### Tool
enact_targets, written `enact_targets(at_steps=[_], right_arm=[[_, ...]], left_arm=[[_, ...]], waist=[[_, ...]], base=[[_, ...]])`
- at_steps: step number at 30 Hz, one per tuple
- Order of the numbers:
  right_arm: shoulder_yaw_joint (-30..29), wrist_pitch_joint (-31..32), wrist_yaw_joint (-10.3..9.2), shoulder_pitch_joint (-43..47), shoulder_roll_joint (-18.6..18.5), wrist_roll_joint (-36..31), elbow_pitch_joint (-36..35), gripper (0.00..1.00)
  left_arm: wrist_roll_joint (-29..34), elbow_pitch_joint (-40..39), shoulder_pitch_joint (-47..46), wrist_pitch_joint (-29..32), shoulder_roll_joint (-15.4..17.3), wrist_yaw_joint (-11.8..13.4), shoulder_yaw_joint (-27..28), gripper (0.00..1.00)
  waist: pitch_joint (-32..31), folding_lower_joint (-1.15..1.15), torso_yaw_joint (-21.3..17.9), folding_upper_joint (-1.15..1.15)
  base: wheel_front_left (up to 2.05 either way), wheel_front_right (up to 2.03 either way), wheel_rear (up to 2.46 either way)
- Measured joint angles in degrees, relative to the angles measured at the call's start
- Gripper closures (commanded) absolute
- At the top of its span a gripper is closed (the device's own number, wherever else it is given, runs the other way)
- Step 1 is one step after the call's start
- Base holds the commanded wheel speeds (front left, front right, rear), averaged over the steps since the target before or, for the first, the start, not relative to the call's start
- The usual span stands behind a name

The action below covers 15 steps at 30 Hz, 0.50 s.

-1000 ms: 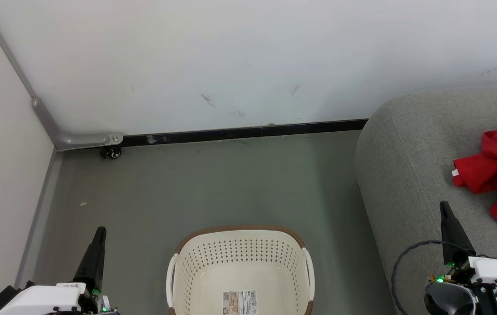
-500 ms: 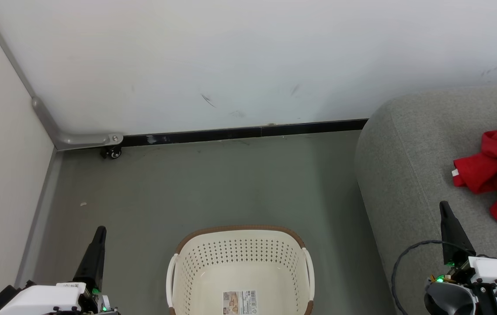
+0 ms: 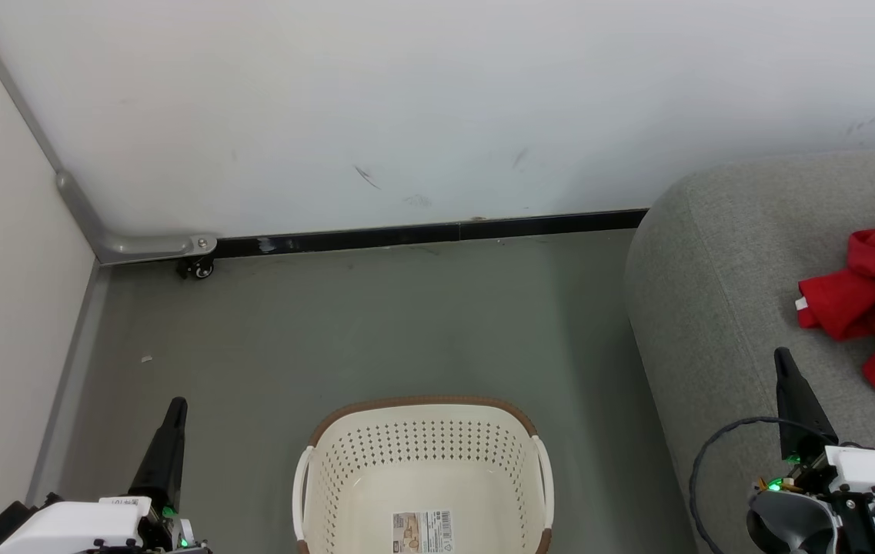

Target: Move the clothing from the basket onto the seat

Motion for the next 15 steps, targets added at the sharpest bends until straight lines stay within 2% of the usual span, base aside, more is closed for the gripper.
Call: enact_targets(at_steps=[15], right_arm=[[-0.03,0.01,0.0,0.0,0.0,-0.01,0.0,1.0]], left_arm=[[-0.01,-0.08,0.0,0.0,0.0,0.0,-0.02,1.0]], waist=[[0.0,0.0,0.0,0.0]], base=[[0.0,0.0,0.0]])
